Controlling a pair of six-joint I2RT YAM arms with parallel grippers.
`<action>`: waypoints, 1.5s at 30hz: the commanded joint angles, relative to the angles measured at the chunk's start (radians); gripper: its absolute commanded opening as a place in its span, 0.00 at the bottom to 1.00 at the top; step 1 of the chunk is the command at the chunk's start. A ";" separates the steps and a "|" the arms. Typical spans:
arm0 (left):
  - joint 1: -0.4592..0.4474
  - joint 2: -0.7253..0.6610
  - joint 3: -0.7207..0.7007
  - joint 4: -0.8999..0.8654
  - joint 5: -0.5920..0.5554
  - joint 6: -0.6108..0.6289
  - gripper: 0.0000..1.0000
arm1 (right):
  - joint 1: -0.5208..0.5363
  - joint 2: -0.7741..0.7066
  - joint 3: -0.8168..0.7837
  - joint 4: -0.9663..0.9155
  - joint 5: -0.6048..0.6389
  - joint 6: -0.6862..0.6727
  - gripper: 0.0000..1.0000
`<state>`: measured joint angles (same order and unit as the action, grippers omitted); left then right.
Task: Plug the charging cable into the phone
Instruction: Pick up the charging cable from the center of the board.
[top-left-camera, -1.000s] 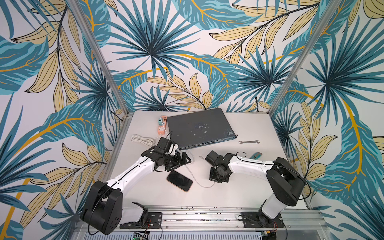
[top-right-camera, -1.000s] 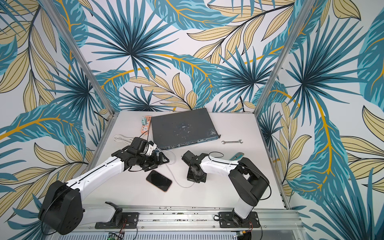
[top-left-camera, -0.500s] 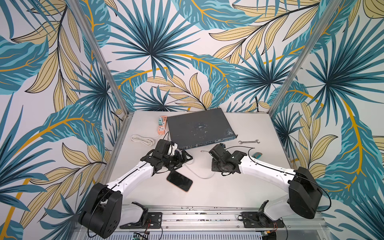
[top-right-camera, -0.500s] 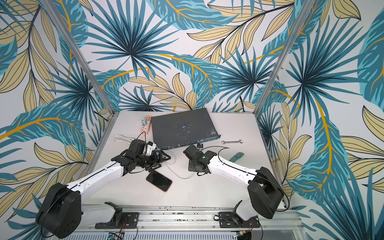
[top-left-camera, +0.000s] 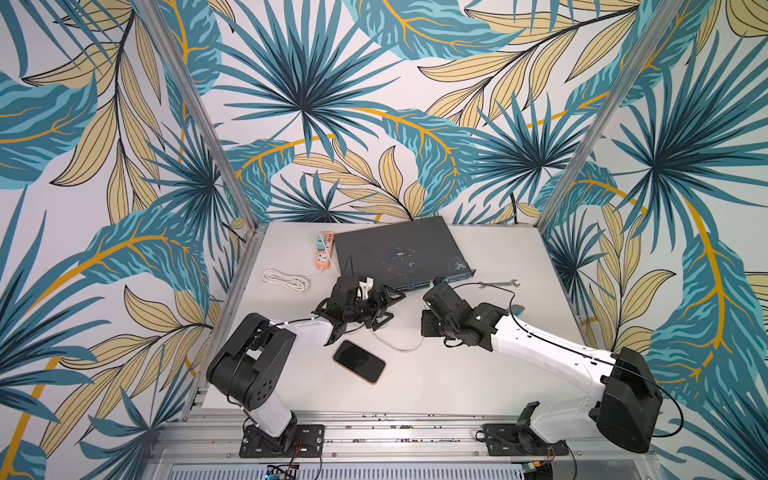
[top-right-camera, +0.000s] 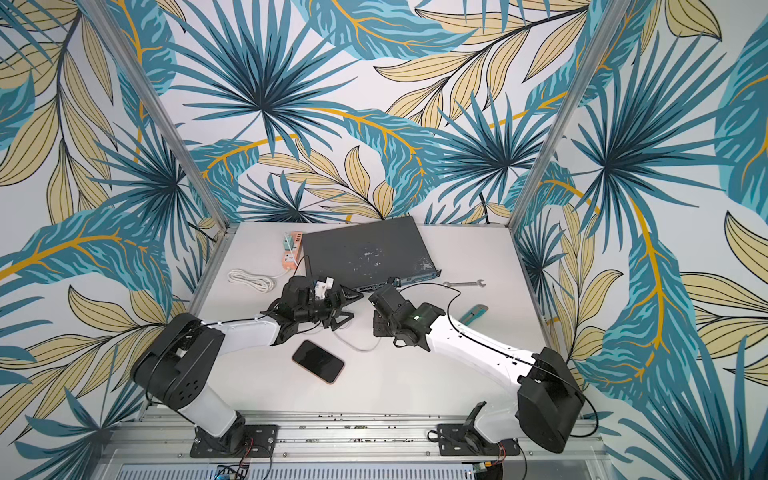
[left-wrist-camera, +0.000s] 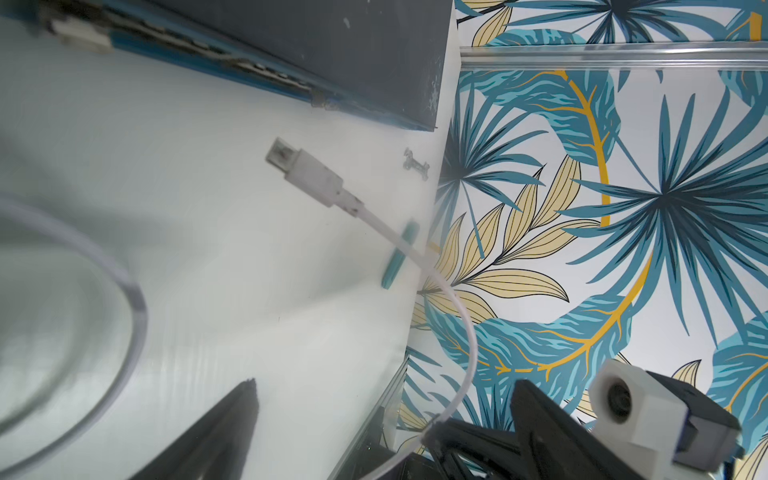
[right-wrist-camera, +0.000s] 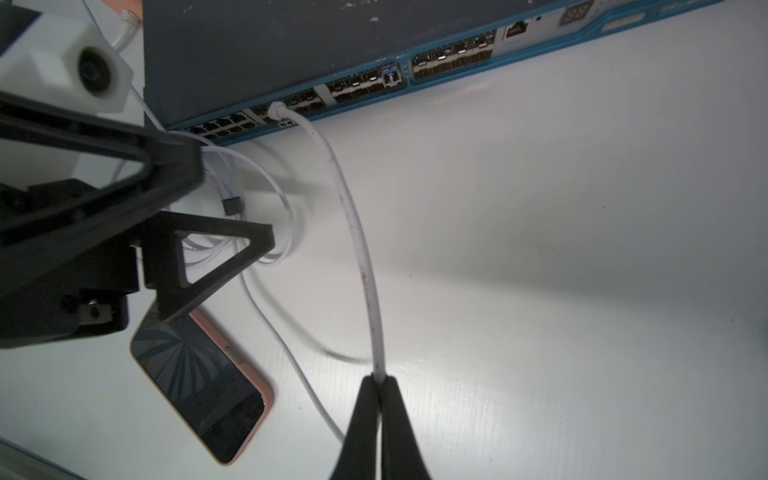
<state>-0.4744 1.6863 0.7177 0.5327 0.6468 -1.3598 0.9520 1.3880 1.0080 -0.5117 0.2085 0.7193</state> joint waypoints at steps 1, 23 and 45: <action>-0.002 0.048 0.044 0.205 -0.017 -0.095 0.96 | 0.012 -0.021 0.017 0.030 -0.021 -0.025 0.00; 0.056 0.096 0.089 0.200 -0.028 -0.101 0.60 | 0.027 -0.057 -0.023 0.045 -0.037 -0.026 0.00; 0.074 0.105 0.116 0.177 -0.008 -0.081 0.03 | 0.027 -0.075 -0.066 0.083 -0.084 -0.014 0.00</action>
<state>-0.4053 1.7863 0.8093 0.7063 0.6266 -1.4624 0.9752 1.3369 0.9638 -0.4465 0.1432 0.7067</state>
